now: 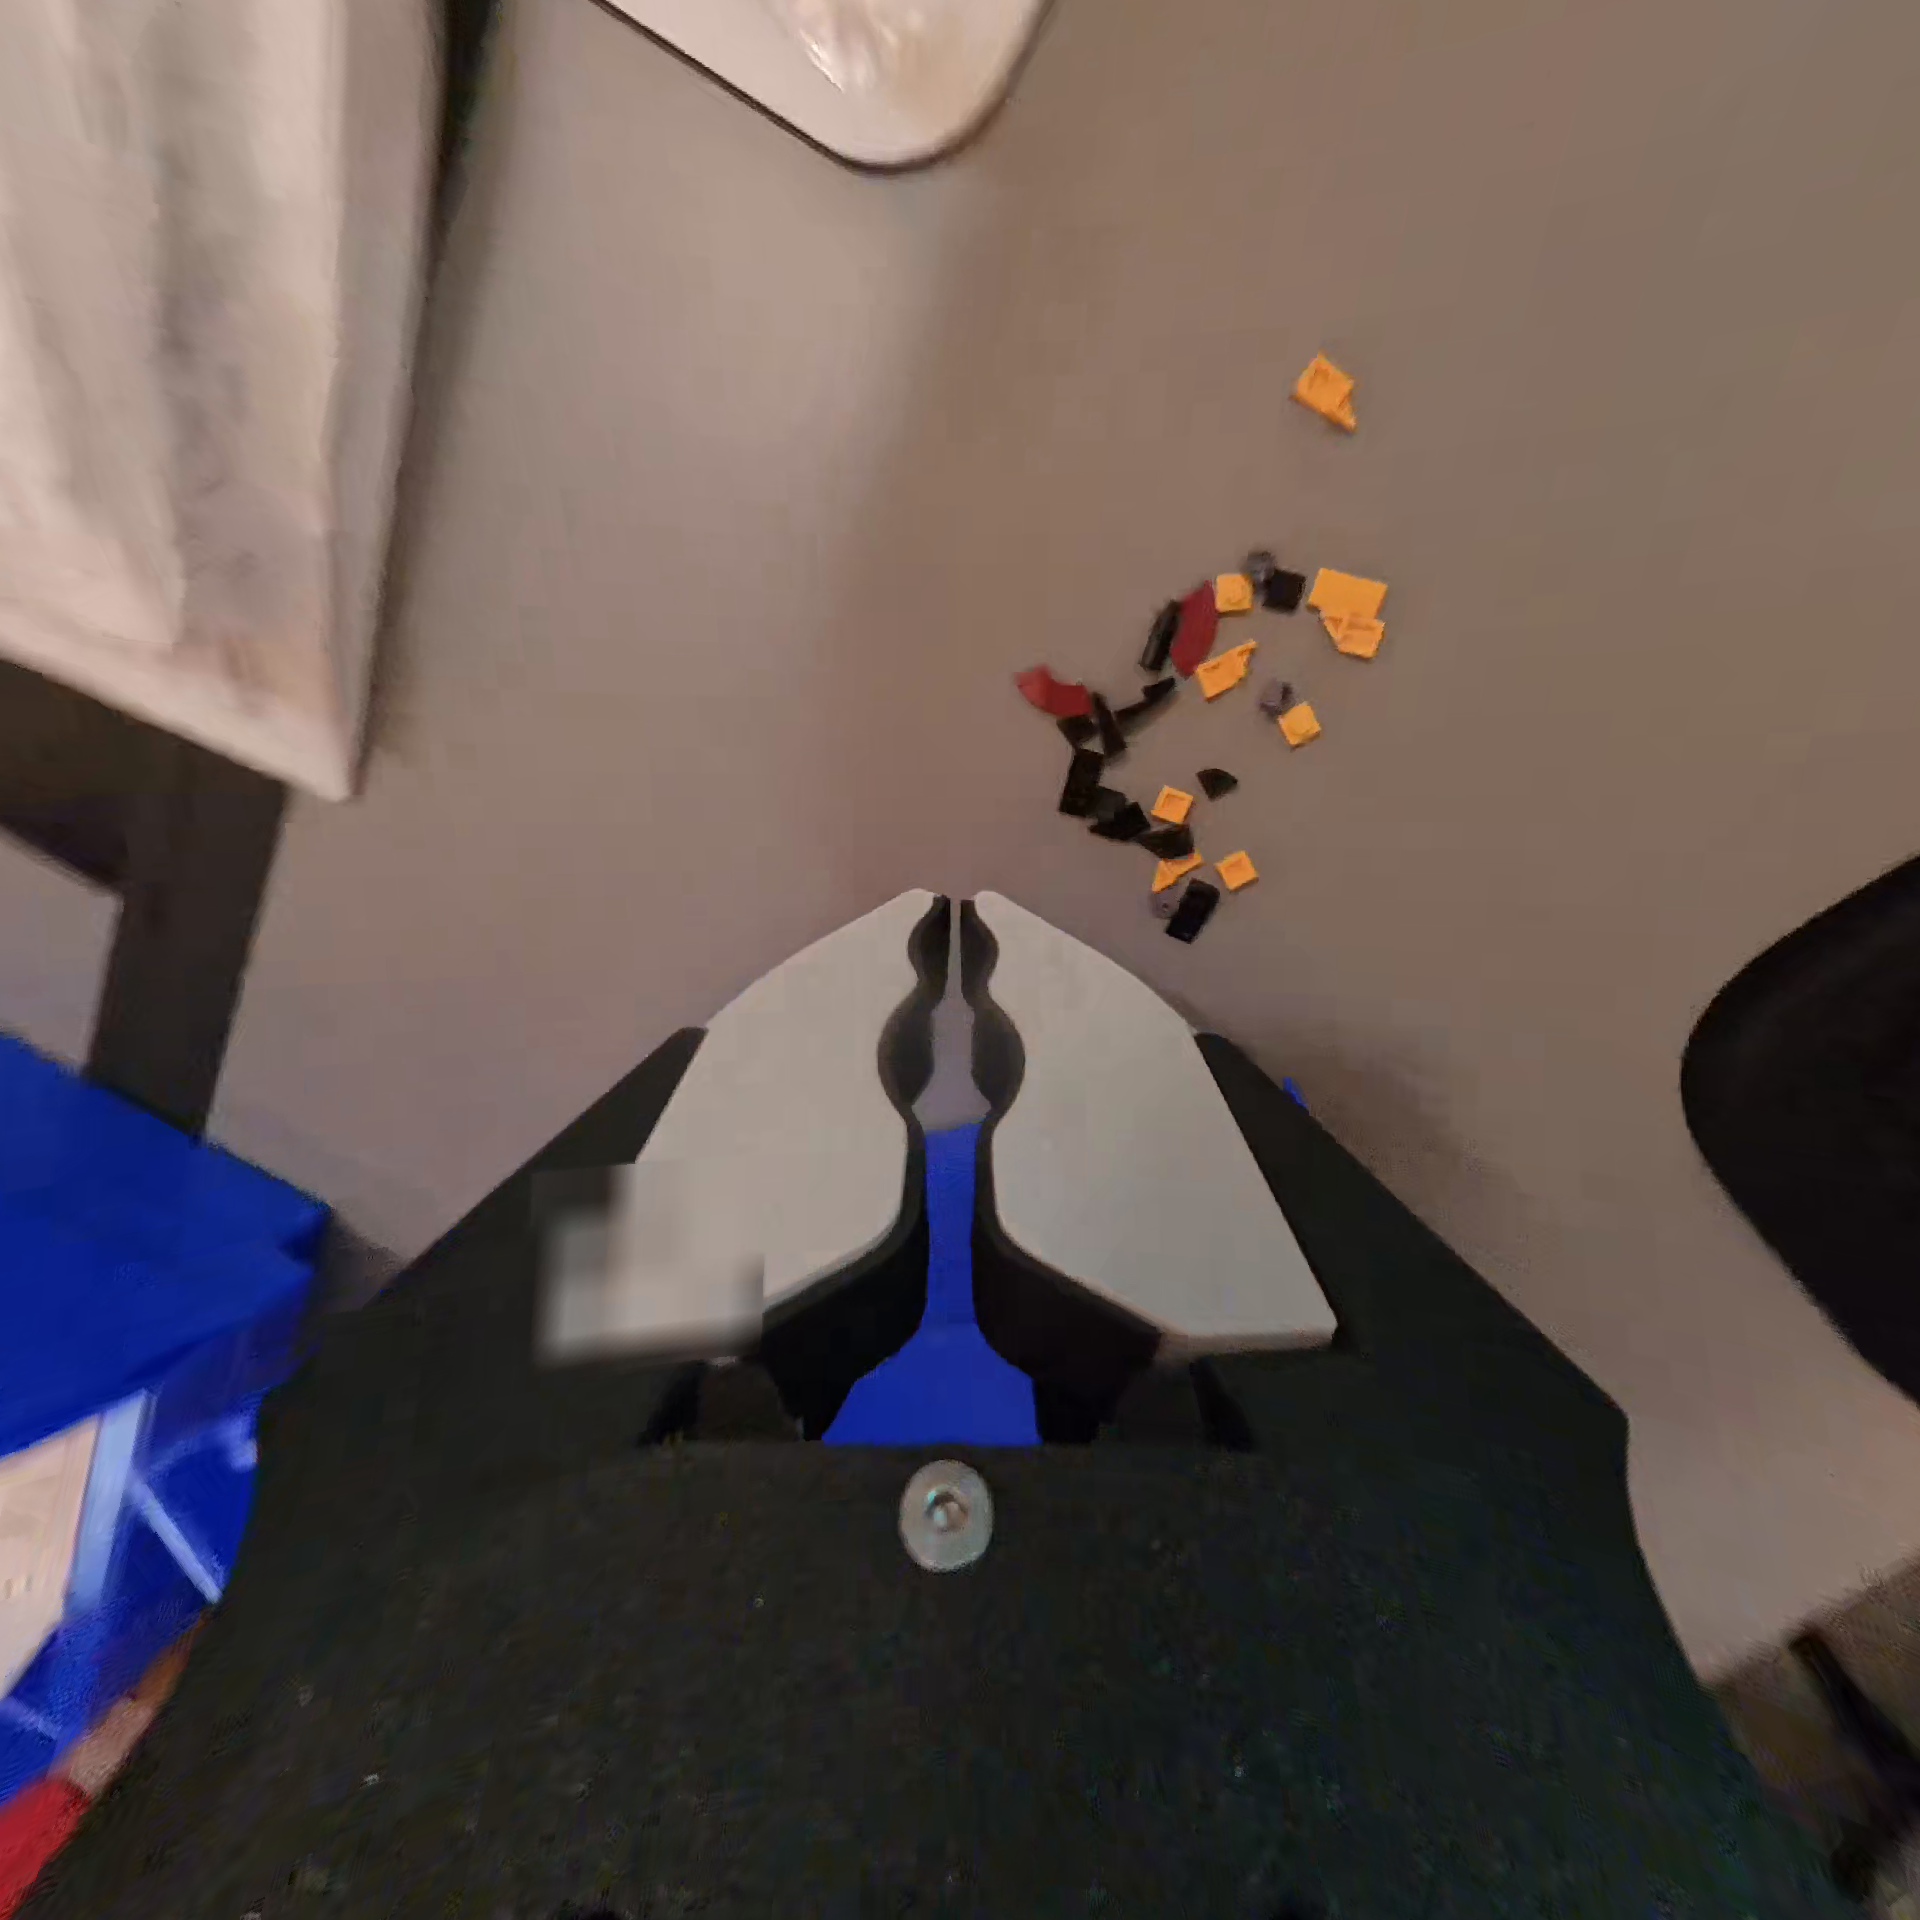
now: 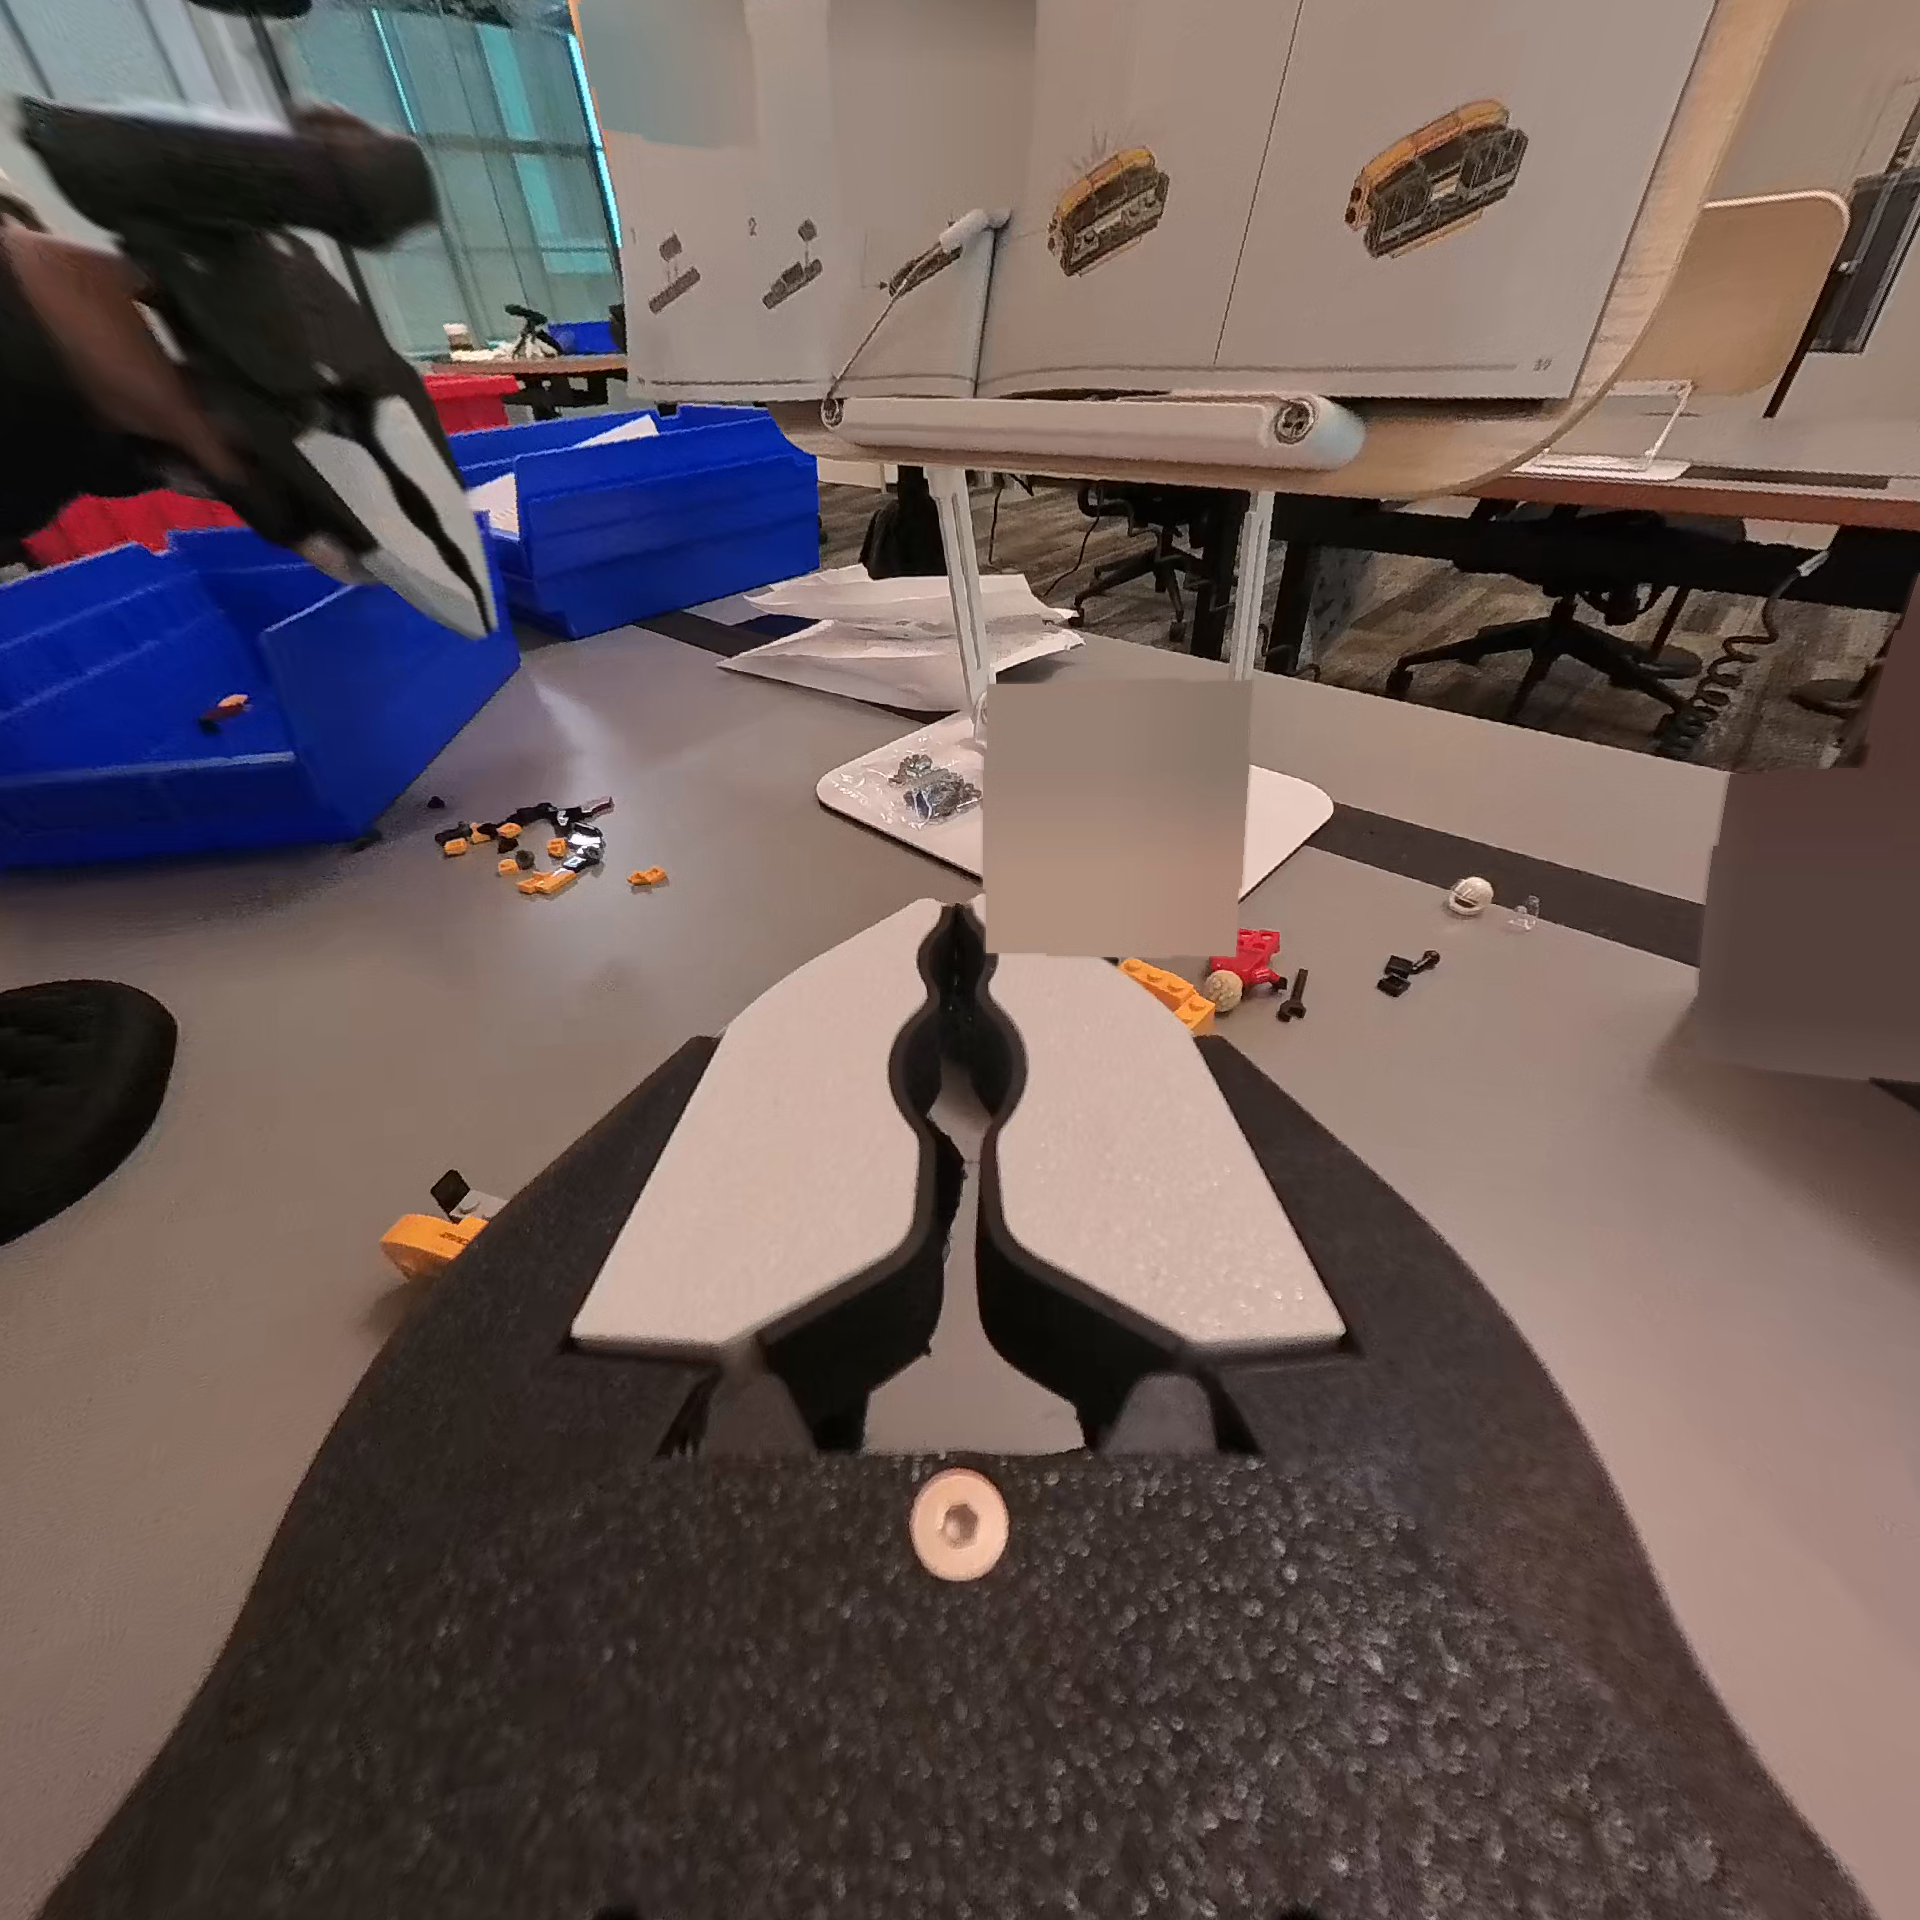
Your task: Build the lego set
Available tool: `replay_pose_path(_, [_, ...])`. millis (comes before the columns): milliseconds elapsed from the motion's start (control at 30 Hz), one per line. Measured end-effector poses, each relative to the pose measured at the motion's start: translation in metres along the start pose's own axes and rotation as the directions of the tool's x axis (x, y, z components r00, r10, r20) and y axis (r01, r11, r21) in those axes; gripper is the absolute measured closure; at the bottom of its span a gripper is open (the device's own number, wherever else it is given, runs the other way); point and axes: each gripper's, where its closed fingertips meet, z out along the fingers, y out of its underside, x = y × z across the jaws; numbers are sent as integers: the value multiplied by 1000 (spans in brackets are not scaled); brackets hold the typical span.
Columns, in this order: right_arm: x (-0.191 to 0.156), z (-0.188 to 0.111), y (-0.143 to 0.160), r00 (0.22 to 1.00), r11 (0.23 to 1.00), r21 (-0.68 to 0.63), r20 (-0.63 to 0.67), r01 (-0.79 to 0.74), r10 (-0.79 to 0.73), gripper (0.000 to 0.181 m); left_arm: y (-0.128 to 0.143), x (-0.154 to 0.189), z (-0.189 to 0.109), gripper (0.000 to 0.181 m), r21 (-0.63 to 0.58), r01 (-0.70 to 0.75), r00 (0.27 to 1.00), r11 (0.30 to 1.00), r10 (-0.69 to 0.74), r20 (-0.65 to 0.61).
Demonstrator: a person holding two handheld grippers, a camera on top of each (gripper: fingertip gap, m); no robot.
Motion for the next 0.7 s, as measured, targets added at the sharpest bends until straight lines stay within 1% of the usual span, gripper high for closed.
replay_pose_path(67, [0,-1,-1,1000,1000,2,-2,3,-3,181,1,6,22,174,-112,-64,994,992,53,-98])
replay_pose_path(133, [0,-1,-2,1000,1000,7,-2,3,-3,181,7,11,41,166,-211,-139,978,968,101,-183])
replay_pose_path(233, [0,-2,-3,1000,1000,9,-4,7,-7,181,14,20,62,162,-281,-222,951,934,144,-273])
replay_pose_path(300, [0,-2,-3,1000,1000,8,-4,5,-5,181,13,22,72,161,-287,-247,943,926,161,-291])
replay_pose_path(367, [0,-2,-2,1000,1000,5,-2,3,-3,181,12,23,78,164,-297,-228,944,927,136,-302])
replay_pose_path(567, [0,-1,-1,1000,1000,2,0,-2,2,181,9,24,78,166,-296,-213,942,931,114,-317])
replay_pose_path(700, [0,-1,0,1000,1000,2,0,-1,1,181,12,27,76,163,-287,-207,935,935,102,-341])
